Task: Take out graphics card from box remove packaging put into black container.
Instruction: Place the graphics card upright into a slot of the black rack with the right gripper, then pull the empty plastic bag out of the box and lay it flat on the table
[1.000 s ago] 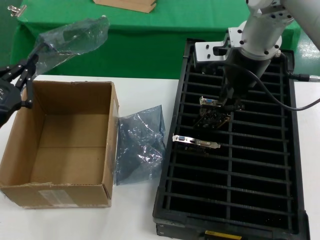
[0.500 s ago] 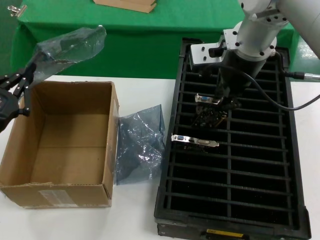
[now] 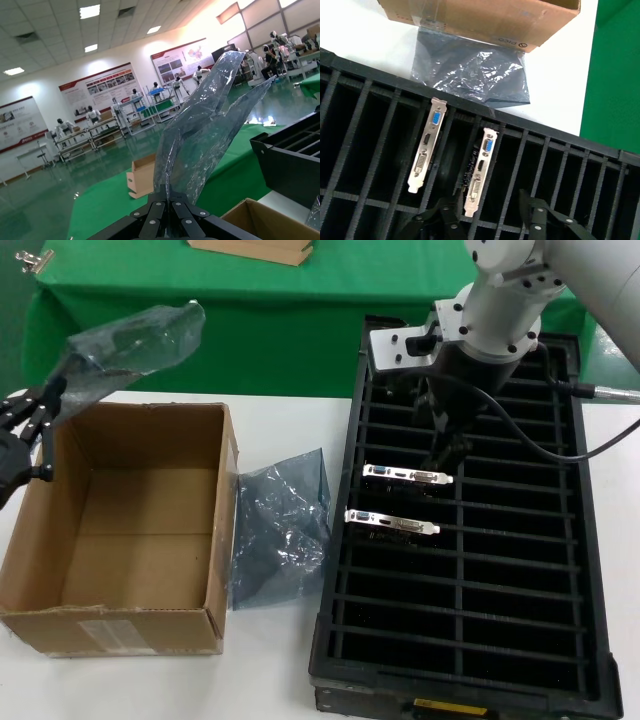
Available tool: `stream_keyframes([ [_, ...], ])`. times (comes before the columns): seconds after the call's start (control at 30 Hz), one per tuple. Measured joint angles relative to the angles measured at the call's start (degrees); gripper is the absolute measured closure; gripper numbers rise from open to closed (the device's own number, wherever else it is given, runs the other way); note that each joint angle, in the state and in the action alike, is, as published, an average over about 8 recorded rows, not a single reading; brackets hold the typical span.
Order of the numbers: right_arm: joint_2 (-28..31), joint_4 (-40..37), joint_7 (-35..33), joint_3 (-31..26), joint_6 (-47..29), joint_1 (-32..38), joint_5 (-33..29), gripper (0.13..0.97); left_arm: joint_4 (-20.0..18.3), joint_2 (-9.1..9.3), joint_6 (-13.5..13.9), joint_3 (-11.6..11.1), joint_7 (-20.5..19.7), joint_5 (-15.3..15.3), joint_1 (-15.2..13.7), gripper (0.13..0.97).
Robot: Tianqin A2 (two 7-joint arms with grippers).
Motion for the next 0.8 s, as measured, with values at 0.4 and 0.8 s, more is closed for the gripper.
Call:
stream_keyframes([
  [0.4, 0.0, -0.6, 2.5, 0.0, 6.8, 0.8, -4.8, 0.491, -3.8, -4.3, -0.1, 5.2, -18.7, -8.6, 1.4, 0.958],
  [0.8, 0.0, -4.2, 9.2, 0.0, 17.2, 0.3, -6.5, 0.312, -9.1, -16.09, -4.3, 23.0, -49.7, -33.9, 0.8, 0.958],
])
